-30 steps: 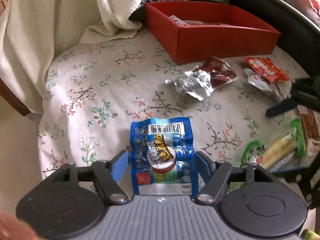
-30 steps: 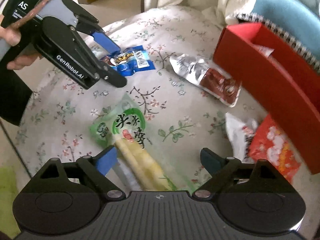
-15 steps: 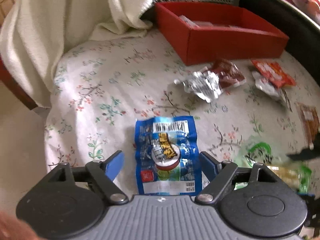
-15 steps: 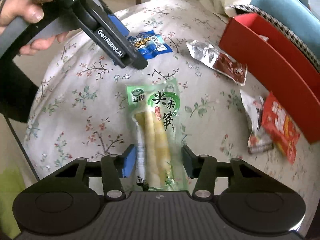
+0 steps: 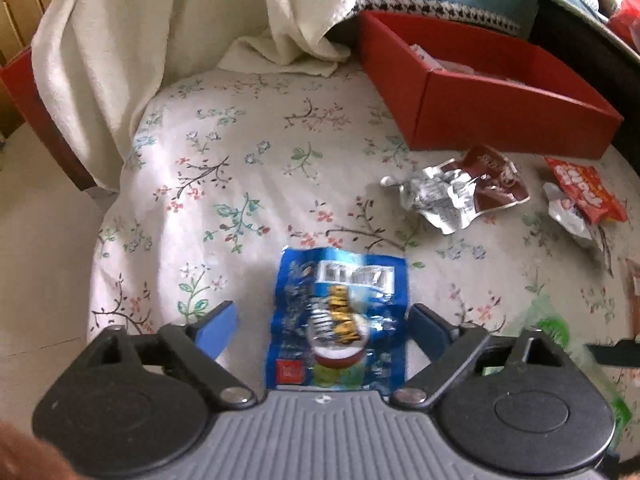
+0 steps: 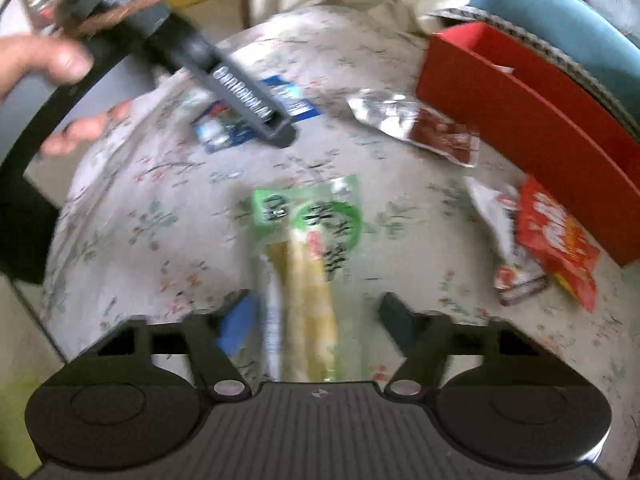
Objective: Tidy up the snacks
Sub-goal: 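Lift both held packs and carry them over the red box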
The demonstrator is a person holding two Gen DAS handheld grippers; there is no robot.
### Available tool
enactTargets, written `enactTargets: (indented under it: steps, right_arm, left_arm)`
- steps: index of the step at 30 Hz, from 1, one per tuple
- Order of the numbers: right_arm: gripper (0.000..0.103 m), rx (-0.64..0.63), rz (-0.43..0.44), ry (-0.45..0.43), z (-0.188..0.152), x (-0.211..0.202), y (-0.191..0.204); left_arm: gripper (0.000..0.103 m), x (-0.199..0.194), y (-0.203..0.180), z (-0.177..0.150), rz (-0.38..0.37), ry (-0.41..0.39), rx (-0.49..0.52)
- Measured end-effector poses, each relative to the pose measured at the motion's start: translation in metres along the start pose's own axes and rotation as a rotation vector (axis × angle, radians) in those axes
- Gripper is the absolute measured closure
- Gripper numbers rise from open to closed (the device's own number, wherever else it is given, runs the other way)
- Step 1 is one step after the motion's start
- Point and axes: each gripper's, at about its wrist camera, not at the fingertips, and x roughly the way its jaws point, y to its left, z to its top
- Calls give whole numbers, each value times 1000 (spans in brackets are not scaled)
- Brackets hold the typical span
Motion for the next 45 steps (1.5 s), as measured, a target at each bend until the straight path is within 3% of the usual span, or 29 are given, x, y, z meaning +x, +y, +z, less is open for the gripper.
enactTargets:
  steps: [1,2,4,7,13,23,34,45]
  right_arm:
    - [49,22,8,2,1,-1,-4]
    - [52,45,21,0,1,-2,-7]
    - [59,64,23,-2,0,-5,-9]
    - [60,94,21,-4,-2,-8,-14]
    - [60,207,18,-67,-2,-23,-35]
    - [60,368,-36,-176,5,-35,-79]
    - [60,445,-102,-219,16,-29,-113]
    - [60,462,-146,-291,30,-36,-134]
  left_arm:
    - [36,-2,-4,0,-1,-9,15]
    - [41,-5,-9,0,-4,-13,26]
    - [41,-6,-17,-3,-10,-7,30]
    - [41,-11,-28,-8,-6,-15,59]
    - [41,-26,-25,-14,-32,-48,18]
    - [41,-34,-42,1,-75,-94,2]
    - [41,-37,-67,24,-140,-146,30]
    - [41,-36,-72,52,-112,-221,14]
